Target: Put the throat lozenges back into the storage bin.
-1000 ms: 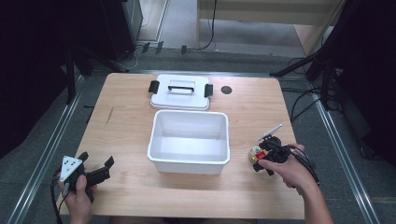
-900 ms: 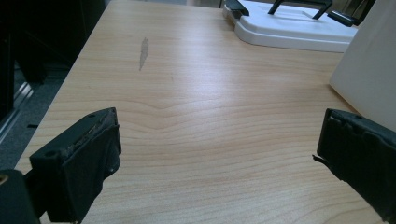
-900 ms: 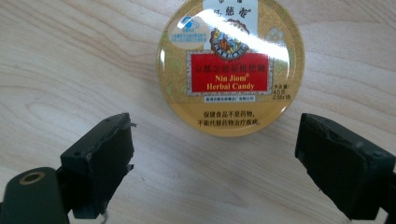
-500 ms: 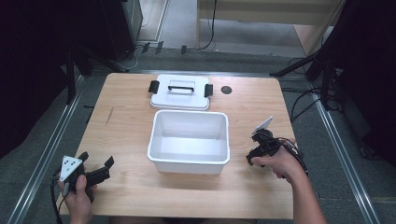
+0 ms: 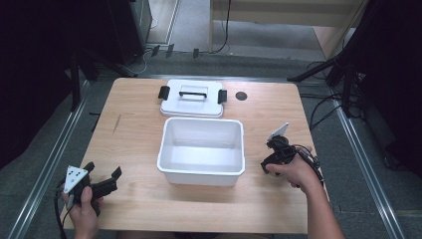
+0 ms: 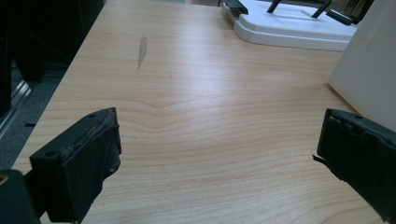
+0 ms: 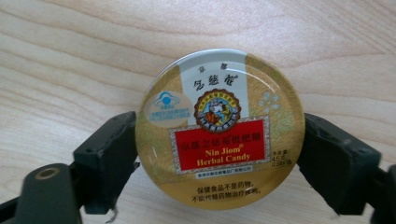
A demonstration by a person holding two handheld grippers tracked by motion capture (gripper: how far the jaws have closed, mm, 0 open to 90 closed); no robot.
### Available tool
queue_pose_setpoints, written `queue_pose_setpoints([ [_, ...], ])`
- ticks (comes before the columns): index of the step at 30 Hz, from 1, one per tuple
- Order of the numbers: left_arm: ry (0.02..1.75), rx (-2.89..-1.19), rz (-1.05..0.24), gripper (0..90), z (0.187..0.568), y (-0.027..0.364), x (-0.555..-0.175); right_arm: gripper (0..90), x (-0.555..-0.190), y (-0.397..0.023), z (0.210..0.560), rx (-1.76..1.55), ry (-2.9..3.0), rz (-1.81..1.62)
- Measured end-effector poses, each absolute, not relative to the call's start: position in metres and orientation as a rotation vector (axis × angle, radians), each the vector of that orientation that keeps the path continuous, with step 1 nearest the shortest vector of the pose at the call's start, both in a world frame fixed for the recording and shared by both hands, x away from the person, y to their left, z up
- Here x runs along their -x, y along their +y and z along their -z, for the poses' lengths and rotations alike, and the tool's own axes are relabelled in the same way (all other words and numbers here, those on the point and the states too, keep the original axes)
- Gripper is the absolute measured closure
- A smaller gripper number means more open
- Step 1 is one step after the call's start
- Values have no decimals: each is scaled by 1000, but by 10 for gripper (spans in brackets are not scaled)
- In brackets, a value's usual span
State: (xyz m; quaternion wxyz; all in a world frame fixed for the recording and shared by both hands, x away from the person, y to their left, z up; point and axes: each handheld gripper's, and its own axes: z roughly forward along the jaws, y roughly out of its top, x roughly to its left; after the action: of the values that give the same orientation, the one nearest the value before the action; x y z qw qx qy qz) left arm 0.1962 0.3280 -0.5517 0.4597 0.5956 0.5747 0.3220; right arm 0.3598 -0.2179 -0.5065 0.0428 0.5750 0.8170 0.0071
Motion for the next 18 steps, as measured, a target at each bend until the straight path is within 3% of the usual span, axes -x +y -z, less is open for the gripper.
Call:
queue_pose_setpoints([
  [11, 1415, -1468, -792, 0, 552, 328, -196, 203, -360, -217, 501, -1735, 2518, -45],
  [18, 1416, -1471, -795, 0, 552, 328, -196, 204, -359, -212, 479, -1709, 2522, -77],
])
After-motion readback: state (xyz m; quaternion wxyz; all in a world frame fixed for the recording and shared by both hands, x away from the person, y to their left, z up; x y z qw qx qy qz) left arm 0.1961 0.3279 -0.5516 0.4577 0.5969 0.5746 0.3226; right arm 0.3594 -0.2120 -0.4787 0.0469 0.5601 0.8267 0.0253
